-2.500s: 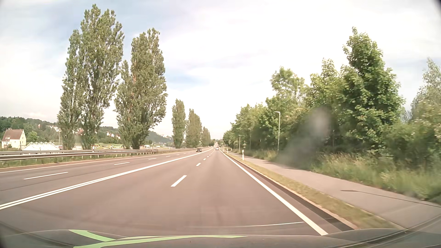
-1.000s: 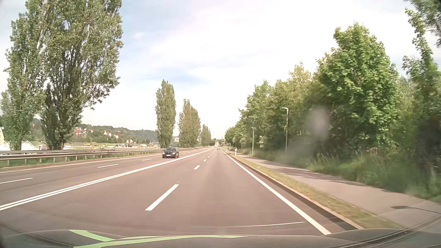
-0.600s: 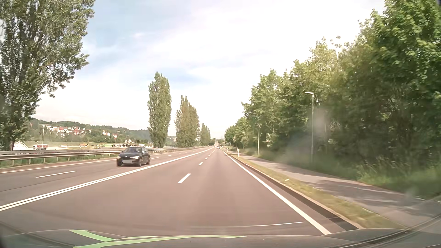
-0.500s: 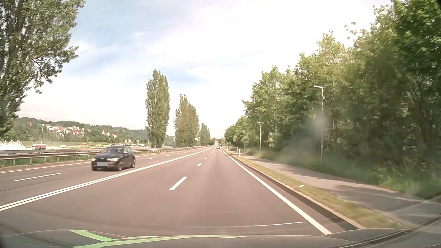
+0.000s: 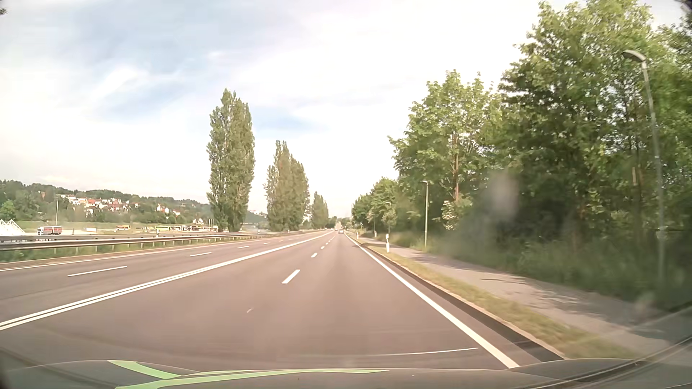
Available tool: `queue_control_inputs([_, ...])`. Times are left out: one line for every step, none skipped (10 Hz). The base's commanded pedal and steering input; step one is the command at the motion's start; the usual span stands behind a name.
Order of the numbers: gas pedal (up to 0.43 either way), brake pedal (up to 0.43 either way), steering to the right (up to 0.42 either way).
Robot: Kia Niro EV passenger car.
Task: Follow the waypoints while adhering to traffic rules and regulations
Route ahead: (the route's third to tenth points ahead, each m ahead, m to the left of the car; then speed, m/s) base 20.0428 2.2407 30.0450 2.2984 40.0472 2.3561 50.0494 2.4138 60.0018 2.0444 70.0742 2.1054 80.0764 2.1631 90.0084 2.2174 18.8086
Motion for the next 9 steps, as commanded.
queue_control_inputs([0.098,0.0,0.001])
queue_control_inputs([0.098,0.0,0.001])
queue_control_inputs([0.098,0.0,0.0])
queue_control_inputs([0.098,0.0,0.0])
queue_control_inputs([0.098,0.0,0.0])
queue_control_inputs([0.098,0.0,0.0])
queue_control_inputs([0.098,0.0,0.0])
queue_control_inputs([0.098,0.0,0.0])
queue_control_inputs([0.098,0.0,0.0])
